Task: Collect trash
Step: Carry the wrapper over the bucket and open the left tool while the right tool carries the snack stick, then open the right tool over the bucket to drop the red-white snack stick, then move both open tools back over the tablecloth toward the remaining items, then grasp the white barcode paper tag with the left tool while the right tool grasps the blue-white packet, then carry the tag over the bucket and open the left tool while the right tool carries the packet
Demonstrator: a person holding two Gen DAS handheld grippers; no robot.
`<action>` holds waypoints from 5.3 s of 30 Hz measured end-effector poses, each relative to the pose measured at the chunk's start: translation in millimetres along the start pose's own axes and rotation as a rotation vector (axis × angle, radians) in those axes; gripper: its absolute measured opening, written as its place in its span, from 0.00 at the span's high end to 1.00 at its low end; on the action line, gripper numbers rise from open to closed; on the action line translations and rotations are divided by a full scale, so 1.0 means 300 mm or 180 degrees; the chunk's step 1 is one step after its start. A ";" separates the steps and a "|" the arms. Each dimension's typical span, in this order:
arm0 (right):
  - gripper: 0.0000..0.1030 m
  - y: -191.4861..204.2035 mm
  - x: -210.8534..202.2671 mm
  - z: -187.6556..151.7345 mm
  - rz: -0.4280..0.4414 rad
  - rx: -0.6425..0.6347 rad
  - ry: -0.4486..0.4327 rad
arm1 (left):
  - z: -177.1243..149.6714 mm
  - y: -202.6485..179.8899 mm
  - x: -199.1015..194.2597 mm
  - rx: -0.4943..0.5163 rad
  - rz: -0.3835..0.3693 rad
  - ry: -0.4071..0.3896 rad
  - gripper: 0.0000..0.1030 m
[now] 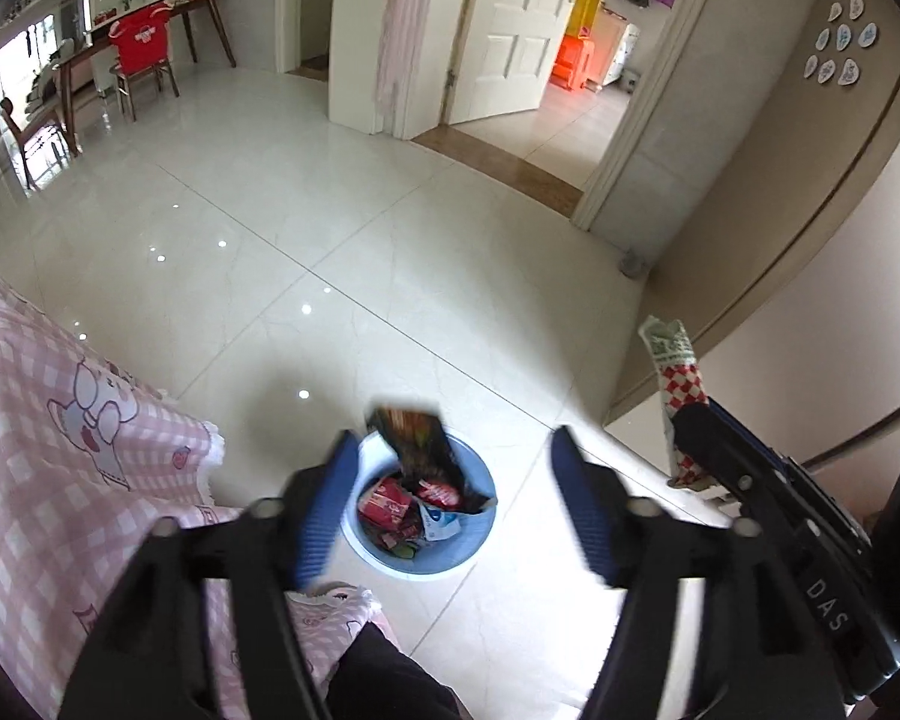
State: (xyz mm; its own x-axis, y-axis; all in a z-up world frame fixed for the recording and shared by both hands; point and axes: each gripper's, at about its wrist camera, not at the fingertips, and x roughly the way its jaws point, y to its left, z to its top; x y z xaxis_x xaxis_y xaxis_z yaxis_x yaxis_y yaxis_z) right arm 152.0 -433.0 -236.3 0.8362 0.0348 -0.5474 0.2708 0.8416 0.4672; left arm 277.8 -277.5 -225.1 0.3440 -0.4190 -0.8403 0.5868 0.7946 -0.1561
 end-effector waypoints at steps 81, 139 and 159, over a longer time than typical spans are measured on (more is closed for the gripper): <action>0.44 1.410 0.399 -0.262 0.1350 -0.1802 0.1098 | -0.490 1.467 -0.924 -0.1581 0.1862 -0.0764 0.21; 0.89 1.508 0.434 -0.212 0.1385 -0.1767 0.1056 | -0.329 1.234 -0.931 -0.0874 0.1469 -0.1064 0.97; 0.89 0.540 0.090 0.071 0.0846 -0.0686 0.0386 | -0.024 0.381 -0.459 0.0153 0.0654 -0.0742 0.97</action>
State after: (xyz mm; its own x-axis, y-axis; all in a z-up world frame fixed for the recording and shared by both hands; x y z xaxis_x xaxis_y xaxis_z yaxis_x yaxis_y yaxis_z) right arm 228.6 -307.1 -160.6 0.7977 0.3205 -0.5108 -0.0659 0.8884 0.4544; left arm 292.3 -125.9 -130.9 0.6145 -0.3457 -0.7092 0.5196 0.8537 0.0342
